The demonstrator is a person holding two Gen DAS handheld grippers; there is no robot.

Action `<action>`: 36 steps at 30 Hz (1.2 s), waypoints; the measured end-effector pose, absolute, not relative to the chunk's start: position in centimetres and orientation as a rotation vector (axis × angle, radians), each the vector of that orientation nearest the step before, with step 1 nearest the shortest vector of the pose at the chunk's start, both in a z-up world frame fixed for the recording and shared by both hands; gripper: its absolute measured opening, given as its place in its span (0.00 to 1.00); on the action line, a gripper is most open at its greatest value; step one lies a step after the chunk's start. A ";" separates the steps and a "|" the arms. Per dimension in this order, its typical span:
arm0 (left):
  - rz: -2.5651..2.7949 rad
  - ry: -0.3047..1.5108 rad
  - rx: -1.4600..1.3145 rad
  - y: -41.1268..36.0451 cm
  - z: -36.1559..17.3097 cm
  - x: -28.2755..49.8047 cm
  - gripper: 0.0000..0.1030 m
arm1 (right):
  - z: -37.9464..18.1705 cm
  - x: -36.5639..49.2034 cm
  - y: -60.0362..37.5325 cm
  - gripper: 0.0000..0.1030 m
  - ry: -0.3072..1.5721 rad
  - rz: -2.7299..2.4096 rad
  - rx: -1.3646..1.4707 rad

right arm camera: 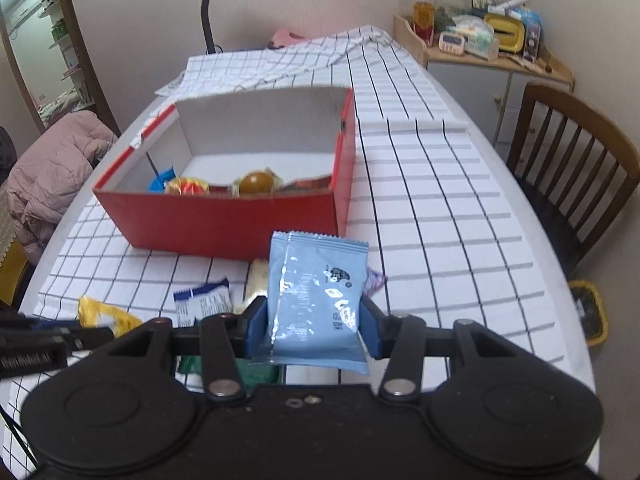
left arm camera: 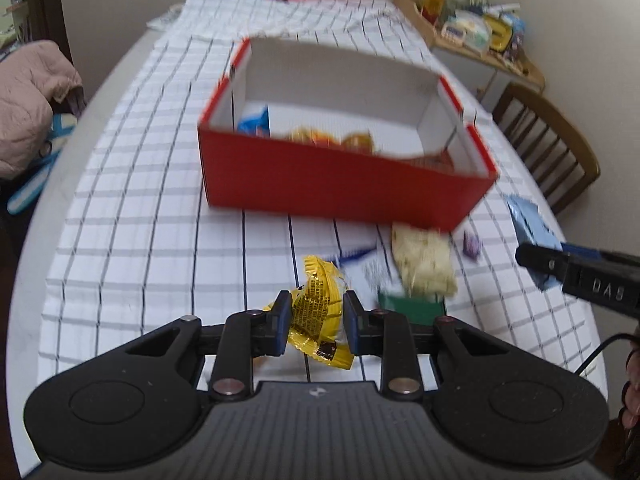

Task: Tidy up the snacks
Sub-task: 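Carry both snacks into the red box and open both tools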

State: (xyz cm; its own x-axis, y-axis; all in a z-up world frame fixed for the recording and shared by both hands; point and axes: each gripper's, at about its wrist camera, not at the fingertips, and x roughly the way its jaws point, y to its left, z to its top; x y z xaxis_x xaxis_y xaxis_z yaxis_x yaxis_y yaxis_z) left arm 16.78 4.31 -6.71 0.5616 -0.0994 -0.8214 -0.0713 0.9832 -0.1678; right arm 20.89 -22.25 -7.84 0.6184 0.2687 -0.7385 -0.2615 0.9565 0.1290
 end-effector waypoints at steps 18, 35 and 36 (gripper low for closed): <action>0.029 0.849 -0.182 6.1 -0.6 24.5 0.26 | -3.4 27.5 -19.8 0.46 0.764 0.352 -0.040; 0.087 0.939 -0.142 7.2 -4.1 33.8 0.26 | -7.3 35.8 -15.2 0.46 0.865 0.408 -0.184; 0.089 0.948 -0.139 7.2 -4.4 34.0 0.26 | -7.5 36.1 -14.9 0.46 0.870 0.410 -0.192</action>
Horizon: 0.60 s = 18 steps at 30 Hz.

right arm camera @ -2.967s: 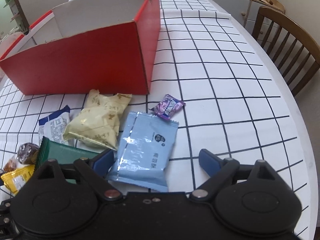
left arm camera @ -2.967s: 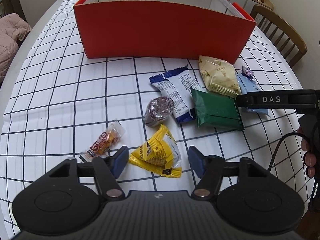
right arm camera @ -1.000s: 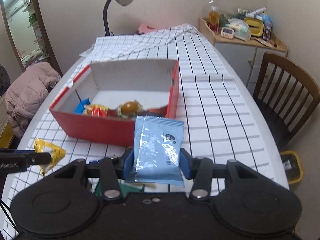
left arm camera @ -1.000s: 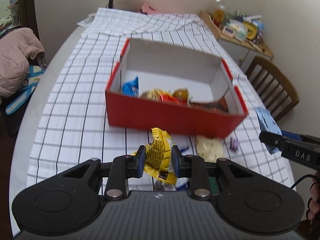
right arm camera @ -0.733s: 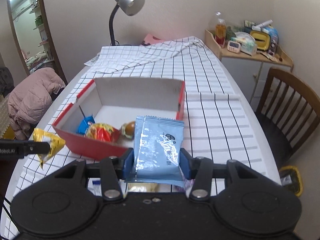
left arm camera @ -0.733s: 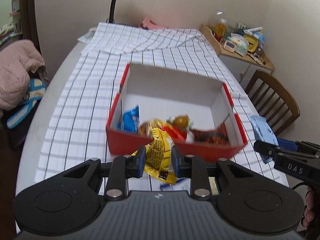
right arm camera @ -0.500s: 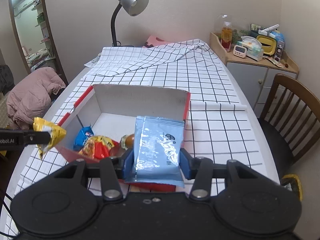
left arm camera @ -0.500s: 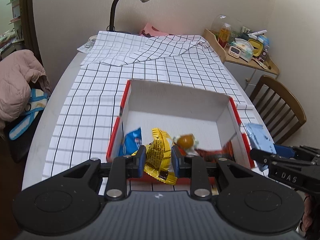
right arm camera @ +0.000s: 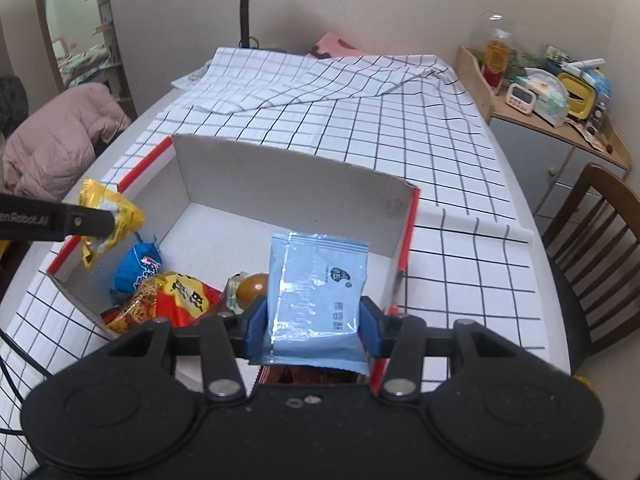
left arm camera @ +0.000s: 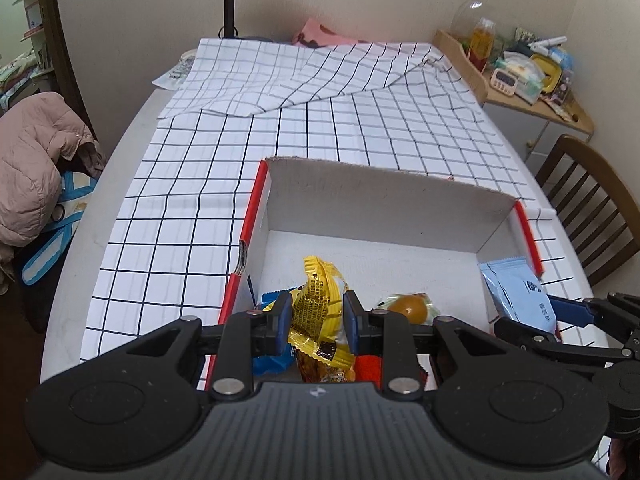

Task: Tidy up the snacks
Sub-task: 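Carry both snacks into the red box and open both tools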

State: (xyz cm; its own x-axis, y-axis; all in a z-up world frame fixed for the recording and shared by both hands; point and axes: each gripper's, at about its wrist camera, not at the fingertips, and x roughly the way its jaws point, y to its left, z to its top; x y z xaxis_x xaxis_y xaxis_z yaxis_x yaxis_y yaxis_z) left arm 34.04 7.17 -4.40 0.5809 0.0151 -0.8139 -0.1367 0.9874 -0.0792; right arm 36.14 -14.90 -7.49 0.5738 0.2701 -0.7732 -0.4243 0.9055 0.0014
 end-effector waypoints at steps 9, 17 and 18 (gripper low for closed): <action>0.093 1.030 -0.128 7.3 -7.2 35.4 0.26 | -10.1 37.7 -13.5 0.46 0.942 0.424 -0.227; 0.112 1.061 -0.134 7.9 -8.4 35.6 0.26 | -11.0 37.8 -13.3 0.47 0.980 0.462 -0.211; 0.114 1.064 -0.139 8.0 -8.5 35.6 0.26 | -11.0 37.7 -13.3 0.47 0.980 0.464 -0.214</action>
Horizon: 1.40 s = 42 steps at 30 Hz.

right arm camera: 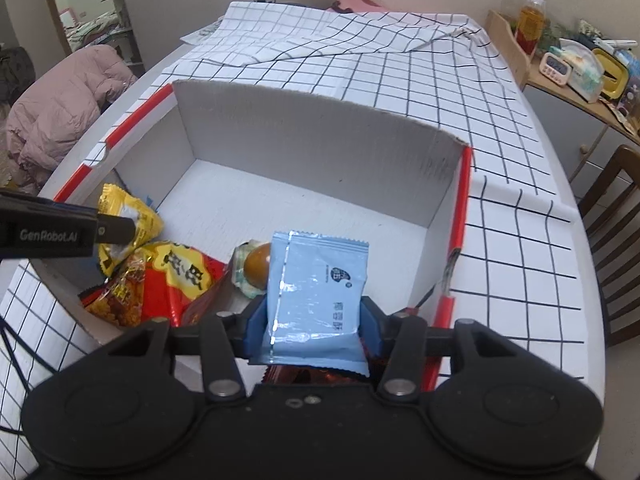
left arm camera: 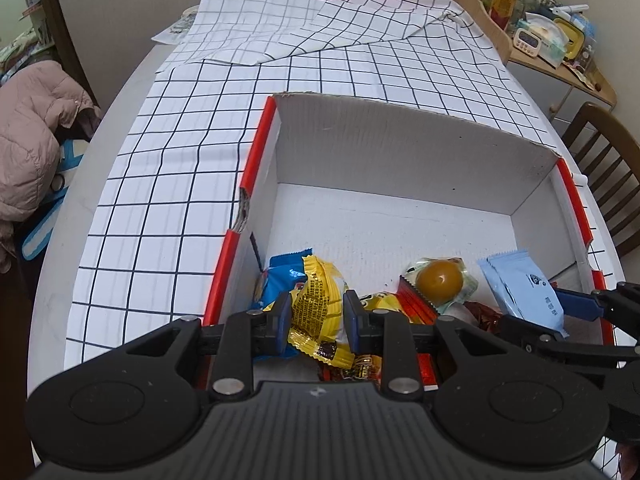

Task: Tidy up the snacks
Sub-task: 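Carry both snacks into the red box and open both tools, then withdraw both tools from the box back toward the remaining snacks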

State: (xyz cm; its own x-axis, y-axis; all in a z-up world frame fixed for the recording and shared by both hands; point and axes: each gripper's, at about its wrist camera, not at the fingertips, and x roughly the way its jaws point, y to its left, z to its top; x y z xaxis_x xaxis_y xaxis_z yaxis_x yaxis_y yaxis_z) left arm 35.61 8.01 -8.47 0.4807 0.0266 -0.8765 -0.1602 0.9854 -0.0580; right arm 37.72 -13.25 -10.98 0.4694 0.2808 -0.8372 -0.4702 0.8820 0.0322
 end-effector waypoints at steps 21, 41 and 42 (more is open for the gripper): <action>0.080 0.947 -0.159 8.3 -4.8 31.4 0.62 | -7.6 35.0 -15.5 0.99 0.873 0.490 -0.141; -0.042 0.758 -0.165 7.3 0.0 21.8 0.96 | -2.8 27.1 -18.4 1.00 0.783 0.578 0.003; -0.044 0.755 -0.169 7.3 0.1 21.3 0.96 | -2.7 26.6 -18.5 1.00 0.777 0.583 0.006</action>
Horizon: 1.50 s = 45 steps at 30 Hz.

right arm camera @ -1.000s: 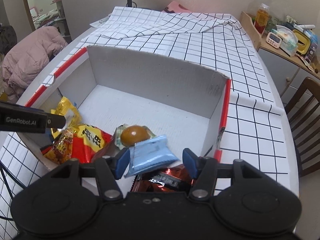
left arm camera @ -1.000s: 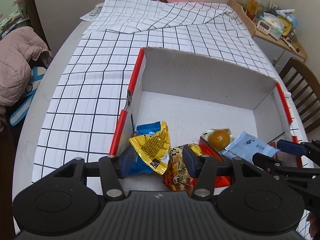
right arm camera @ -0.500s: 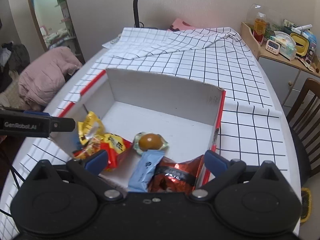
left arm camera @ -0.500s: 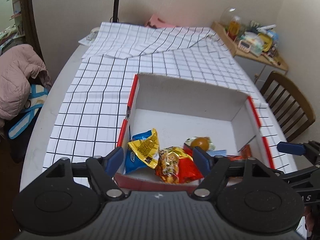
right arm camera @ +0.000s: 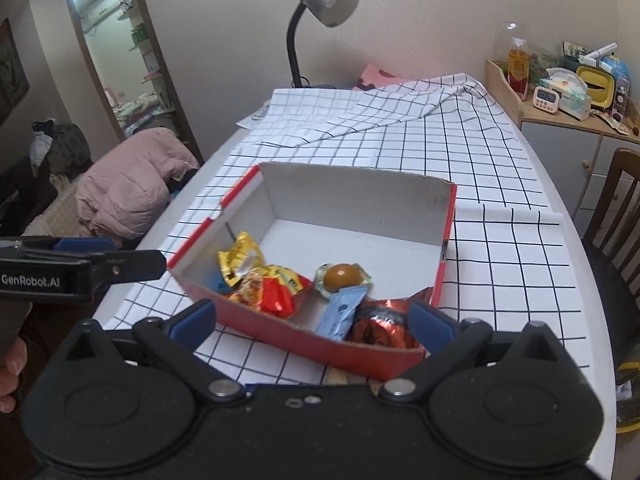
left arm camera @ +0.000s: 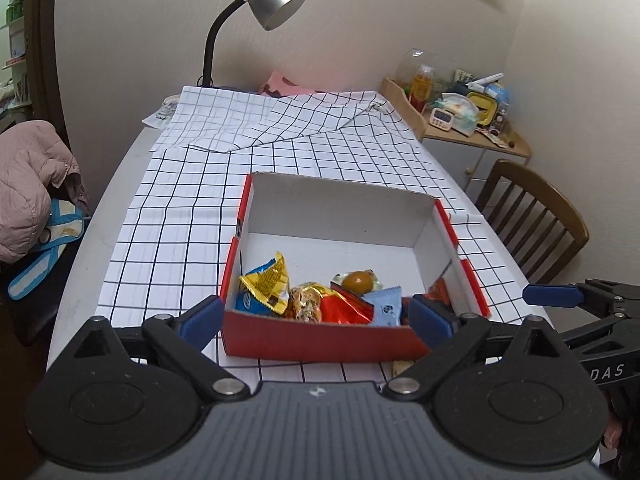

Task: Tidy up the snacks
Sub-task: 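Withdraw both tools from the box back toward the remaining snacks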

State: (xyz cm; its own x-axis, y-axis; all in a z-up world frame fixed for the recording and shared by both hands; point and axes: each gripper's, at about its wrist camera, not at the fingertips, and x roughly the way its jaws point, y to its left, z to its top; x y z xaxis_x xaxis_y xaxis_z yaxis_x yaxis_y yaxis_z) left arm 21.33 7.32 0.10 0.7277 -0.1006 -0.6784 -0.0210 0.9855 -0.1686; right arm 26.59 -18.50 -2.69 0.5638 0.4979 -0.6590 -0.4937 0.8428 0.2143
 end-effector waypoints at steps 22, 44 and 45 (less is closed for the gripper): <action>-0.003 0.975 -0.139 8.0 -9.6 14.7 0.96 | -11.4 19.2 -17.7 1.00 0.897 0.643 -0.161; -0.045 1.096 -0.122 7.5 -14.6 14.4 0.92 | -16.5 21.6 -16.2 0.89 0.995 0.765 -0.342; -0.043 1.096 -0.121 7.6 -14.7 14.4 0.91 | -16.6 21.8 -16.1 0.88 0.997 0.772 -0.349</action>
